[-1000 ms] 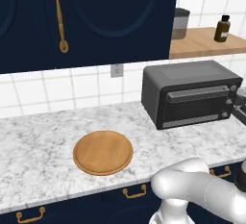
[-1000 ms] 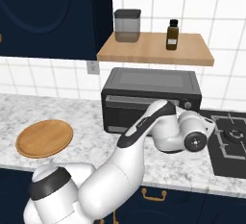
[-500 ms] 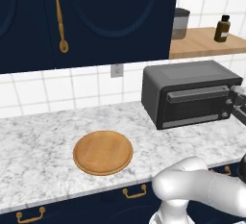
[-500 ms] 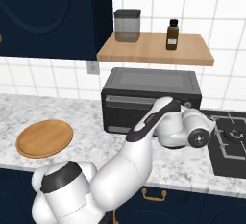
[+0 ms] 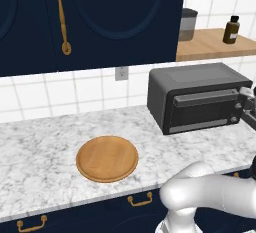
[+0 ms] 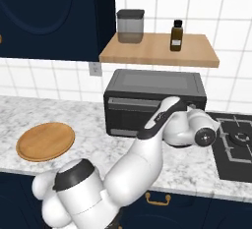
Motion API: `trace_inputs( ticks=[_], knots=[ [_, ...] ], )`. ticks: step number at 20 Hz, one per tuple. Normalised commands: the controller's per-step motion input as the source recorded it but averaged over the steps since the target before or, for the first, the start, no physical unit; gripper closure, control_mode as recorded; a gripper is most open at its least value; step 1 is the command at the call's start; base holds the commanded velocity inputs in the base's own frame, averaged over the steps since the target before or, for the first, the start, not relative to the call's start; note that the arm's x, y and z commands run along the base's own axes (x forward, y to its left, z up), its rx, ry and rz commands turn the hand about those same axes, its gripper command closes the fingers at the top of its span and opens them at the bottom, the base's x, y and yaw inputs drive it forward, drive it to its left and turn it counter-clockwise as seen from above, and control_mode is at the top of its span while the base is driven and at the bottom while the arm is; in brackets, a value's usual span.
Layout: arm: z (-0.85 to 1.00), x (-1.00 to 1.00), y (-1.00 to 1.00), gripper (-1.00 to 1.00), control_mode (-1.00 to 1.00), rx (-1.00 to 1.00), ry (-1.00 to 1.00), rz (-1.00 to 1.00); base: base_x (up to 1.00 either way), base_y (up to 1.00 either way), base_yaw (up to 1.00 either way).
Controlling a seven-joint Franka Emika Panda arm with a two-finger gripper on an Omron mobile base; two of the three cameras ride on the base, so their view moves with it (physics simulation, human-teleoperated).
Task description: Pick up the kebab skewer and baguette bread, and place them inside the toaster oven. Close the toaster oven door and start by setting the timer.
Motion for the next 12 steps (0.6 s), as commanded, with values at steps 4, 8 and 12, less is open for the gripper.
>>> trace_inputs(
  ticks=[4,8,12],
  knots=[
    [-0.06,0.3,-0.07,-1.0,-1.0,0.08,0.0,0.0,0.0,0.0,0.0],
    [-0.01,0.27,-0.02,-1.0,-1.0,0.06,0.0,0.0,0.0,0.0,0.0],
    [-0.08,0.13,0.0,-1.0,-1.0,0.01,0.0,0.0,0.0,0.0,0.0]
  ],
)
